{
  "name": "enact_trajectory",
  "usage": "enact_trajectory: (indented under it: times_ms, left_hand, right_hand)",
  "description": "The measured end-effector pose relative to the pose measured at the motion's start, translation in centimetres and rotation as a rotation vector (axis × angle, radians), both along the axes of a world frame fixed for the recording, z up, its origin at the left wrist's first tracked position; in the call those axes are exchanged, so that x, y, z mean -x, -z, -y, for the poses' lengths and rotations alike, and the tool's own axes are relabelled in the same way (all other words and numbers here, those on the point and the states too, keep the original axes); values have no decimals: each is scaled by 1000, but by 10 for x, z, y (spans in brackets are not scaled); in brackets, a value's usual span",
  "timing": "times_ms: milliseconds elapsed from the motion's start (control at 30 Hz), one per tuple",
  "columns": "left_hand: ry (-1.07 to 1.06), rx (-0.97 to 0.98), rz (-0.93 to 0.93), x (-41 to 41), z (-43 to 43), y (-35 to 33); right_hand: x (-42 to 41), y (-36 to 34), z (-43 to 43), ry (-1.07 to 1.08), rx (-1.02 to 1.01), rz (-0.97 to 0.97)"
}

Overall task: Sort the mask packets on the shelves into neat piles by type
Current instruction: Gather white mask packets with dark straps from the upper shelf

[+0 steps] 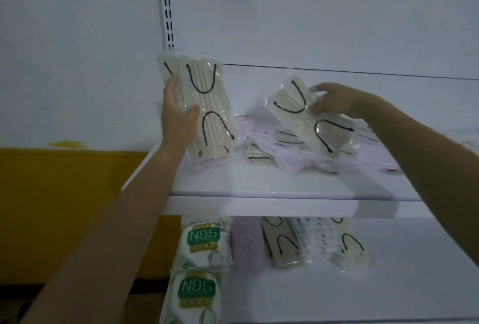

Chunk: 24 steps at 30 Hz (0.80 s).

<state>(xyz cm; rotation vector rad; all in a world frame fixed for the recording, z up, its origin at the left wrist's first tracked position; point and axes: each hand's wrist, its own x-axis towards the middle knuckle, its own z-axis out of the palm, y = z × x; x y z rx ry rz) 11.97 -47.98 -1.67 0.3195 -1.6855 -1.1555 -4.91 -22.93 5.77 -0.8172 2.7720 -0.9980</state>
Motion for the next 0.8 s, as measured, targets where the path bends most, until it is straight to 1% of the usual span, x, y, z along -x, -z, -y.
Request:
enact_trajectory:
  times_ms: [100, 133, 233, 367, 533, 667, 733, 800]
  left_hand:
    - [-18, -10, 35, -1, -1, -1]
    - [-21, -16, 48, -2, -1, -1]
    - [-29, -2, 70, -2, 0, -1]
    - [-50, 71, 89, 0, 0, -1]
    - [-50, 111, 73, -2, -4, -1]
    - [-51, 173, 67, -3, -4, -1]
    - [-70, 176, 16, -2, -6, -6]
    - [-64, 176, -29, 1, -12, -16]
  right_hand:
    - [13, 42, 7, -76, -370, 18]
    - [17, 52, 9, -93, -440, 24]
    - [23, 52, 13, -108, -487, 22]
    - [29, 47, 14, -134, -500, 11]
    - [35, 48, 14, -151, -434, 3]
    - [35, 35, 2, -169, -354, -53]
    - [40, 20, -14, -167, -216, -22]
    - [51, 1, -38, -124, 82, 92]
